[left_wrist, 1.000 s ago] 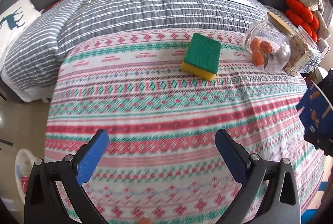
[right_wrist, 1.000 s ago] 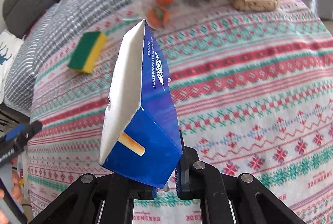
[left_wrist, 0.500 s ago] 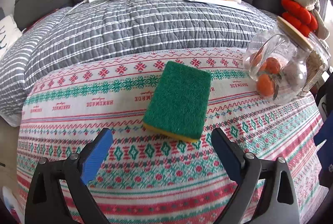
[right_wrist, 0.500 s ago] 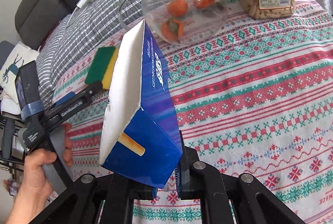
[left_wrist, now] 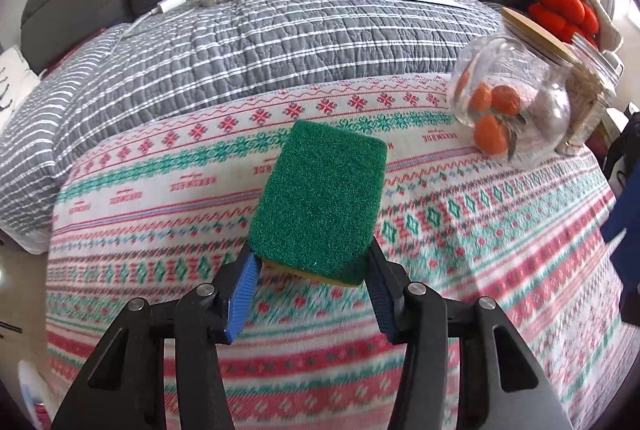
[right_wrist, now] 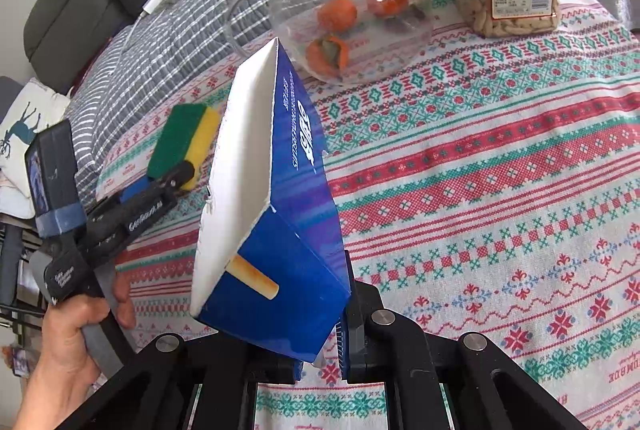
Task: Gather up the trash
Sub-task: 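Carry the sponge and blue box to the white bucket and open both grippers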
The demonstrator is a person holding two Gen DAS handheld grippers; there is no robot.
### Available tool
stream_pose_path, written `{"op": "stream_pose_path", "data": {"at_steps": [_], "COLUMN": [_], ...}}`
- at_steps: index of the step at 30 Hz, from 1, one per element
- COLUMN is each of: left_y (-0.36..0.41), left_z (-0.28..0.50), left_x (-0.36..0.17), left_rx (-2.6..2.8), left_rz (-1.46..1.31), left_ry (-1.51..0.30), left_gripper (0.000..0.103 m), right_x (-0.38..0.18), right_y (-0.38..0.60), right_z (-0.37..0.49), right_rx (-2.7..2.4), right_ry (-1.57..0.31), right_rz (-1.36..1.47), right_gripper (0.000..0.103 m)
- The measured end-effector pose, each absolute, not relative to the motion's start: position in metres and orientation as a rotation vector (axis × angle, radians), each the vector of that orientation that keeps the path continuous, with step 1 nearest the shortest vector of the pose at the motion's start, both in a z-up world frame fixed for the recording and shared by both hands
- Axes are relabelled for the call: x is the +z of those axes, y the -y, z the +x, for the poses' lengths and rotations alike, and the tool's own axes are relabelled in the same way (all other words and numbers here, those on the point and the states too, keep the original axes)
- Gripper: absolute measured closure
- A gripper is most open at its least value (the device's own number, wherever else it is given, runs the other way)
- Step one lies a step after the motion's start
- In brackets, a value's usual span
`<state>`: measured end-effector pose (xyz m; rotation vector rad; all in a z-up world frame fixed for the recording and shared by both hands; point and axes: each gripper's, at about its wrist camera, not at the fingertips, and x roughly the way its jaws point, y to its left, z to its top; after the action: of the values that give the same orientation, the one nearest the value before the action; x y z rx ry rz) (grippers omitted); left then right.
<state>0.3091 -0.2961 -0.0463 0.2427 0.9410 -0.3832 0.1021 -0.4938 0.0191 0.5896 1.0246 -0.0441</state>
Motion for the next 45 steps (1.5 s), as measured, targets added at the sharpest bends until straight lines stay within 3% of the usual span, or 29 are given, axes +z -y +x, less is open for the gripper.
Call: {"op": "stream_pose_path", "data": {"at_steps": [9, 25, 45], "left_y": [0.238, 0.088, -0.110], "left_z": [0.249, 0.174, 0.170], "left_x": [-0.011, -0.003, -0.023], "left_rx": [-0.369, -0.285, -0.004], "left_rz": [0.226, 0.065, -0.117], "left_ry": [-0.922, -0.951, -1.041], "left_gripper": [0.051, 0.051, 0.050], "right_x": [0.037, 0.031, 0.002], "right_y": [0.461, 0.347, 0.200], "right_z": [0.086, 0.093, 0.135], "right_rx": [-0.017, 0.147, 0.292], "right_ry": [-1.017, -1.121, -1.210], "right_rz": [0.543, 0.388, 0.225], "right_gripper": [0.093, 0.093, 0.093]}}
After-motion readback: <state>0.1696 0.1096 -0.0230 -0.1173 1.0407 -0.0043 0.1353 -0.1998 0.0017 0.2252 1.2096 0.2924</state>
